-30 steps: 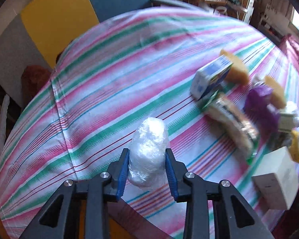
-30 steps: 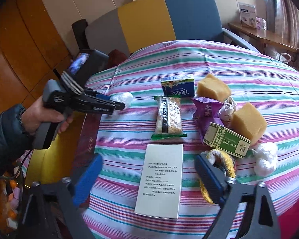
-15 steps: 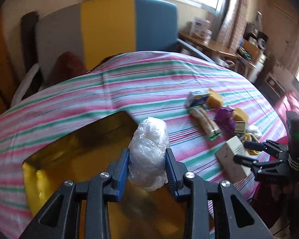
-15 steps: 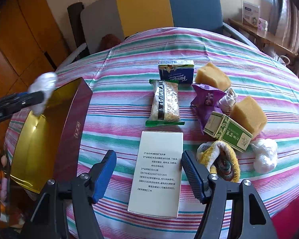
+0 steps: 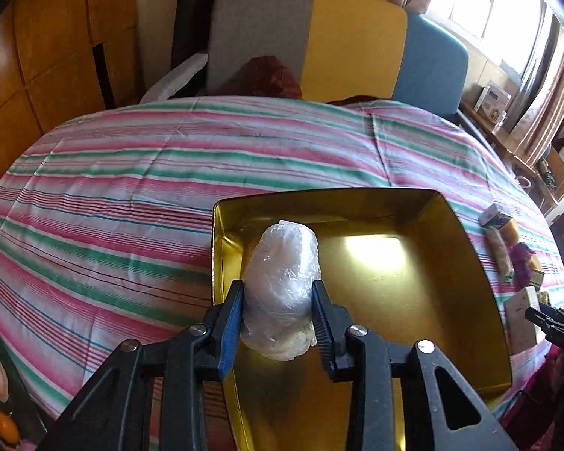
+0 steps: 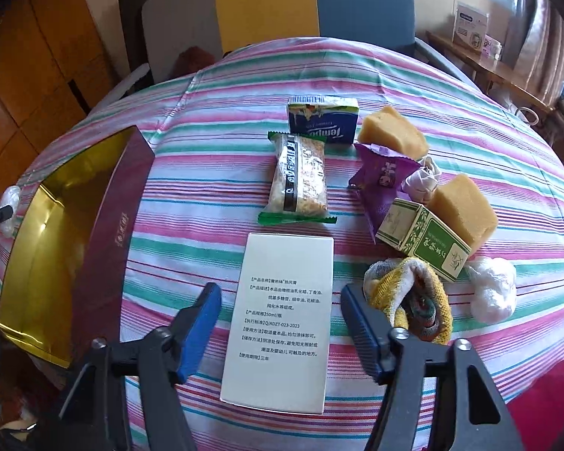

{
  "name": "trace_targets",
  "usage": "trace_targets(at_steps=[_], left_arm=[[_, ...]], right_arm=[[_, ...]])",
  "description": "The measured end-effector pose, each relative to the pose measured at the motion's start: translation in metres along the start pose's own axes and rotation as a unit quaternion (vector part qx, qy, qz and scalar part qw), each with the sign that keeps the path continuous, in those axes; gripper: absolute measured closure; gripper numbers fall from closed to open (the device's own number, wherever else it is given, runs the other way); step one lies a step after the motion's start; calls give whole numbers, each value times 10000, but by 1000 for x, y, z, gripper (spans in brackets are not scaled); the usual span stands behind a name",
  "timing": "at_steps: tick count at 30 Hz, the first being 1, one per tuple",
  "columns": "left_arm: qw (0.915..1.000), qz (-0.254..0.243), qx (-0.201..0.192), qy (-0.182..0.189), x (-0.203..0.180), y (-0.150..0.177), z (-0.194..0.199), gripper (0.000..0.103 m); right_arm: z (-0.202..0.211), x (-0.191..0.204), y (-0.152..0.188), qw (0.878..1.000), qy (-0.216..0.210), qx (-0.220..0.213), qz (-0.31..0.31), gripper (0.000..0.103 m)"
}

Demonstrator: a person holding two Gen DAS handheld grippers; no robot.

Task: Organize objects
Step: 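Drop the white bag into the gold tray with the left gripper while the right grasps the white box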

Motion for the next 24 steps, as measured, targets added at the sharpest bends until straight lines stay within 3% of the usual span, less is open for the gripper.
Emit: trace_targets(at_steps=[8,10,16,24], left_arm=[[9973,58,394,-620,9,-24,-61,65],[9976,21,295,-621,9,-26,-60,63],[9980,90,31,-627,14,-19,-32,61],[9976,369,-366,-457,27,22,27,61]], right_arm=[[-1,3,0,9998,152,-6,143,52],[-2,3,0,9997,193,-3,161,52],[-1,4,0,9995,248,-5,197,52],[19,15,-4,9989,397,-177,192,53]])
Point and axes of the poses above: each gripper's, at about its wrist camera, not at the fingertips, and z roughly against the way its jaws point, x to its left, y to its underside, the point moved 2 cm from there along -z, roughly the way its jaws point, and after that the axes turned 5 degrees about x, right-handed, at the moved point
